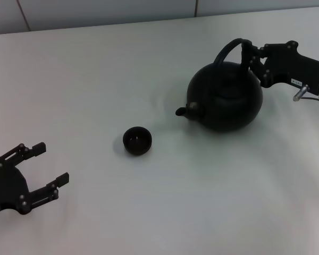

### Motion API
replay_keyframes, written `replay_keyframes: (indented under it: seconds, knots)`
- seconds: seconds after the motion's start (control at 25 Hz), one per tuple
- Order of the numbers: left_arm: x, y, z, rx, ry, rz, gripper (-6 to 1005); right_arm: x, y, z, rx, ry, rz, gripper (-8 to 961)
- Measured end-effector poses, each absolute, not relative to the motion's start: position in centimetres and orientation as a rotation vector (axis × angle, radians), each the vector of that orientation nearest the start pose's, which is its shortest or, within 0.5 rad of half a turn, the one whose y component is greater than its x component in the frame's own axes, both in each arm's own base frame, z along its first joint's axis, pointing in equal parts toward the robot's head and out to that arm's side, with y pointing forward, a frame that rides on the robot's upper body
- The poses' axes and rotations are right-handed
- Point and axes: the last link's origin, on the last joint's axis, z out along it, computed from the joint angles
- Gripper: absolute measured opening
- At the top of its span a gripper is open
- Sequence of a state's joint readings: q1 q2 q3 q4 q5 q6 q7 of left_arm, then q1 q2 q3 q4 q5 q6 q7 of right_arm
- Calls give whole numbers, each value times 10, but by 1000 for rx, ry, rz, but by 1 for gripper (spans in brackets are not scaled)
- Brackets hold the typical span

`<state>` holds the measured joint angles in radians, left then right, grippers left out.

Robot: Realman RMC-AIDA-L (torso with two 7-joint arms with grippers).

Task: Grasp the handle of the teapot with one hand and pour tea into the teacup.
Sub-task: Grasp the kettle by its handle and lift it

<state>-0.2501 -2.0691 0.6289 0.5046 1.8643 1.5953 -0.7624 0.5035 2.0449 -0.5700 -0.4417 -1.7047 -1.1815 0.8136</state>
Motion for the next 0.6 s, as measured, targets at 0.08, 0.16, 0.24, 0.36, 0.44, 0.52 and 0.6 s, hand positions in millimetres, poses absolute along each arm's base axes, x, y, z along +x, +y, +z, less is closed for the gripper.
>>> replay_keyframes:
  seconds: [0.08,0.16,0.24,0.36,0.44,0.52,0.6]
  knots:
    - [-338,240,-4,-2511,-306,-689,804,318,361,21,-2210,373,544,142]
    - [-338,240,-4,-2510,-306,-690,804,318,361,21,-2206,379,549,93]
    - [-338,240,-4,-2510,-306,-690,804,317,362,23,-2190,393,565,69]
    - [-338,240,-5,-2510,-311,-694,803,314,366,25,-2170,424,601,69]
    - [-338,239,-6,-2511,-318,-698,803,310,369,24,-2172,434,614,69]
    - [-338,239,-6,-2511,-319,-699,803,303,374,23,-2179,435,629,70]
    - [-338,238,-6,-2512,-321,-700,803,296,380,20,-2193,433,644,70]
